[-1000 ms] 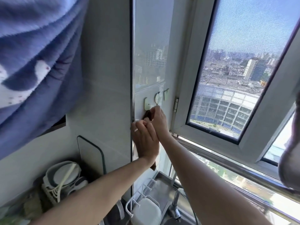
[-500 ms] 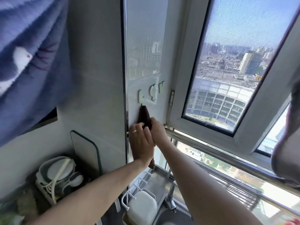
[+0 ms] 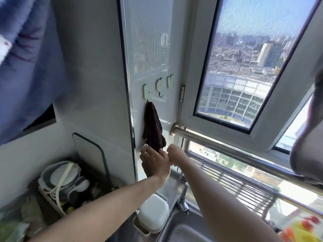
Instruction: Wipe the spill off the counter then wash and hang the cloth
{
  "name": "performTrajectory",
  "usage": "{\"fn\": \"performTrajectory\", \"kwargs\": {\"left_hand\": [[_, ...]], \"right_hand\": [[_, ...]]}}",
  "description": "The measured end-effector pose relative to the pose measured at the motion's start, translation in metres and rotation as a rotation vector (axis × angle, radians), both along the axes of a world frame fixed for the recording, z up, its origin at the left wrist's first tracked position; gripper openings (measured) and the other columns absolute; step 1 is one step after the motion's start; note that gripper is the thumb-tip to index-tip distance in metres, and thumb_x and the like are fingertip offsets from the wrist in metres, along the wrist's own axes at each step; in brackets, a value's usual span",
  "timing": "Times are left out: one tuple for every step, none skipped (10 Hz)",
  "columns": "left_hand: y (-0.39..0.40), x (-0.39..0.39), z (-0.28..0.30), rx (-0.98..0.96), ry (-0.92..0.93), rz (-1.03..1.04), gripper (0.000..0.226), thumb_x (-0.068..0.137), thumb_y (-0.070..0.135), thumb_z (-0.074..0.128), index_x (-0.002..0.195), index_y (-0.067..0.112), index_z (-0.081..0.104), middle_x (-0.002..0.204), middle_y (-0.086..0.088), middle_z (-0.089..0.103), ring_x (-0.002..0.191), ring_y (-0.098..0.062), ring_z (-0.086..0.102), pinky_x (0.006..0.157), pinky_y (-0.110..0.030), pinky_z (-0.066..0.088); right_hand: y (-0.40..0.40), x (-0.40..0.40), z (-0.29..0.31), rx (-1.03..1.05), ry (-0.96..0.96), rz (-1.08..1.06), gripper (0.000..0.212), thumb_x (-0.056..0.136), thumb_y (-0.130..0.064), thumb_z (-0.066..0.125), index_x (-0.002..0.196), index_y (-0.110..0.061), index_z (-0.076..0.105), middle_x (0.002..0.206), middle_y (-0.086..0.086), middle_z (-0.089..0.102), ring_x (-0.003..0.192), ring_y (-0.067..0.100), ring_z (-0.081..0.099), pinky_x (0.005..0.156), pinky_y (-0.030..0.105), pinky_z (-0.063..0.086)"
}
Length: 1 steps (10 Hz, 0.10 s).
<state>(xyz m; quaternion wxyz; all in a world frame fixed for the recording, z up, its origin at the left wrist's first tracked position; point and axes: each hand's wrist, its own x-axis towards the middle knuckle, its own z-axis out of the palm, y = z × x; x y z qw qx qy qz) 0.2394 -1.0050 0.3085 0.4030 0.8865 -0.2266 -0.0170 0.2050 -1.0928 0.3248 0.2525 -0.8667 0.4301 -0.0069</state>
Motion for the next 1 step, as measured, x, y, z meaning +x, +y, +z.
{"fn": "performTrajectory", "kwargs": {"left_hand": [[-0.0045, -0.0092, -0.0054, -0.089, -0.148, -0.092, 0.023, 0.084, 0.017, 0.055, 0.105, 0.008, 0.050, 0.111, -0.018, 0.056, 0.102, -0.037, 0.053, 0.080, -0.045, 0.049]], "right_hand": [[-0.0059, -0.0154, -0.0066, 0.000, -0.228, -0.133, 0.021, 0.092, -0.022, 0.068, 0.110, -0.014, 0.063, 0.108, 0.008, 0.070, 0.093, 0.024, 0.066, 0.076, 0.033, 0.054]]}}
